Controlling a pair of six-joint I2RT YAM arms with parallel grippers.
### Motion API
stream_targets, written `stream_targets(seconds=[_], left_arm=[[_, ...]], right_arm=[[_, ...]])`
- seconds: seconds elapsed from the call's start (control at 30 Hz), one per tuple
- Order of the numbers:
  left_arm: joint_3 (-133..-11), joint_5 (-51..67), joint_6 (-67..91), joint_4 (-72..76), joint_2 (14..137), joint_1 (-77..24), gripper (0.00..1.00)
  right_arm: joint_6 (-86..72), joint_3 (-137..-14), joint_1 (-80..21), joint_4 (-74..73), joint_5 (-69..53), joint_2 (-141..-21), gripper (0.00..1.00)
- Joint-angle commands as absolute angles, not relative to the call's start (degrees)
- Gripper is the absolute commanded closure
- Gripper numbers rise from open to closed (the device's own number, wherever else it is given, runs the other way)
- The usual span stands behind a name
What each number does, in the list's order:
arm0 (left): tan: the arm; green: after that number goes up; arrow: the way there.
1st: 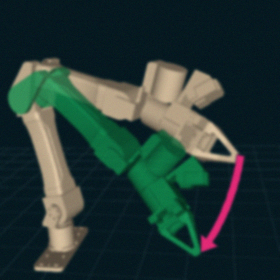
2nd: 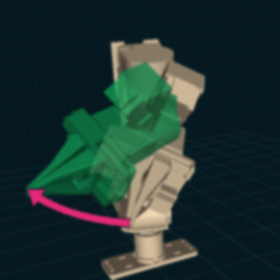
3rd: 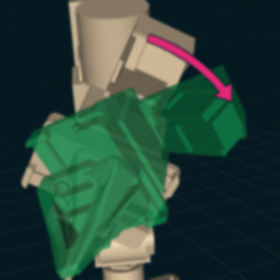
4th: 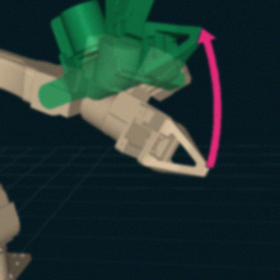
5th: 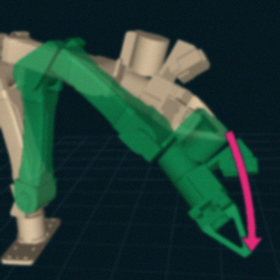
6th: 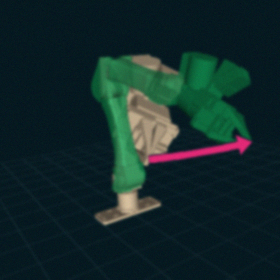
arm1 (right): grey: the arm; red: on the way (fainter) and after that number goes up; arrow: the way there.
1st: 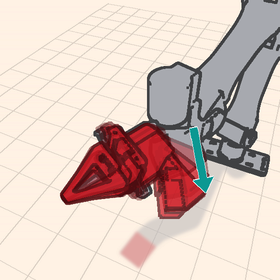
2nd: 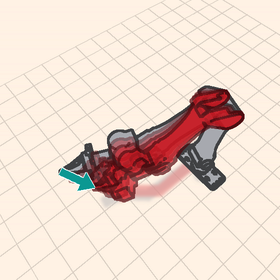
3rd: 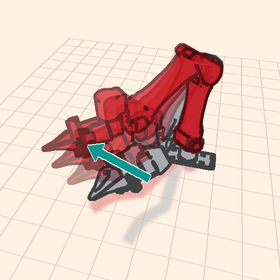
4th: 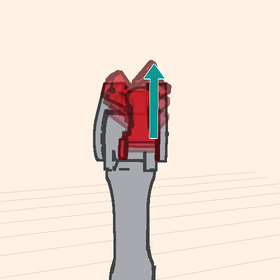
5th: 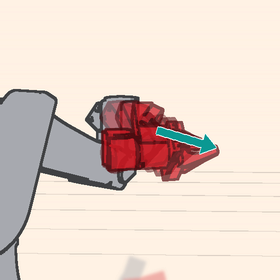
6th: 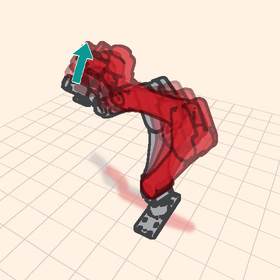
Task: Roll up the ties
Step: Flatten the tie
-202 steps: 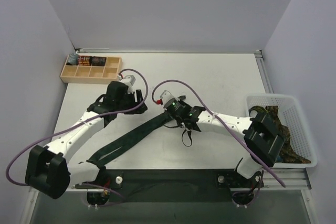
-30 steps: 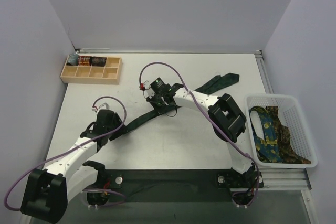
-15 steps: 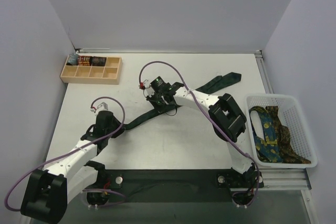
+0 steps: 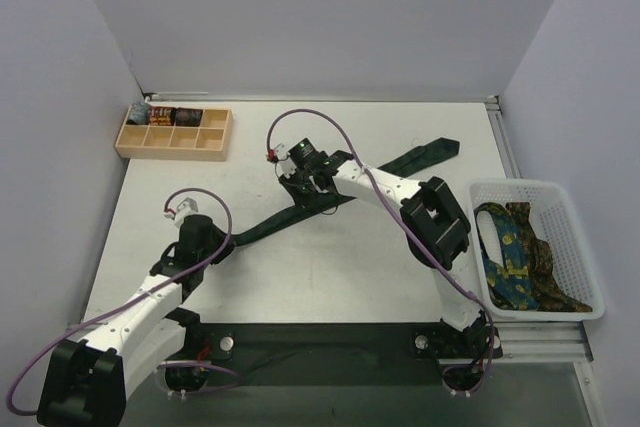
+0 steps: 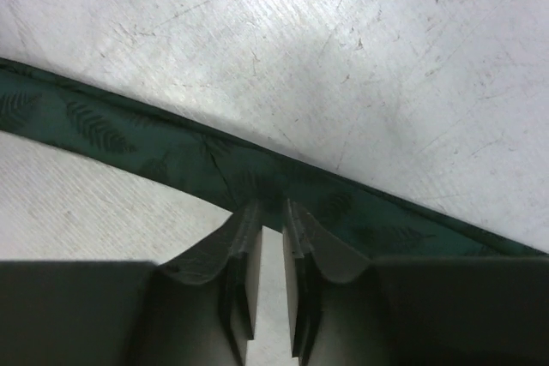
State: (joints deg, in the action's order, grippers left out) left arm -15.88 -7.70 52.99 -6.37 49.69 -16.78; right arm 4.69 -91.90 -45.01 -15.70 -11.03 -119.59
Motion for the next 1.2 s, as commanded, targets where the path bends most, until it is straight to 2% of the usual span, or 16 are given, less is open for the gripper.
stream_targets(seconds=[0.0,0.07,0.1,0.13,0.33,0.57,0.8,1.17], left_arm=[[-14.4,-10.6,54.8,-7.6,49.1,-16.3,1.0],[-13.9,-11.2,55.1,-7.6,49.3,-16.3,1.0],[-13.8,-11.7,55.4,-7.6,49.5,-16.3,1.0],[-13.9,-11.8,55.5,-8.2,49.7,-16.3,1.0],[-15.9,-13.8,54.8,-10.4,50.5,-16.3,1.0],[-15.5,-14.3,54.2,-11.7,50.2,-16.3,1.0],[-16.2,-14.4,53.4,-12.8,49.7,-16.3,1.0],[-17.3,-13.2,52.4,-14.4,50.3,-16.3,1.0]], right_arm=[[4.5,-91.1,-43.8,-18.5,-10.2,-119.9,0.81],[3.2,-90.6,-43.5,-18.5,-8.8,-119.6,0.72],[2.7,-90.4,-43.3,-18.5,-8.1,-119.4,0.63],[2.1,-90.4,-42.9,-18.4,-7.6,-118.5,0.59],[-5.1,-89.0,-39.3,-18.4,-7.5,-114.1,0.6],[-18.6,-83.2,-30.3,-14.2,-7.4,-111.2,0.62],[-24.3,-81.5,-18.9,-14.1,4.7,-108.1,0.64],[-27.7,-90.3,-5.7,-14.1,6.2,-116.2,0.67]])
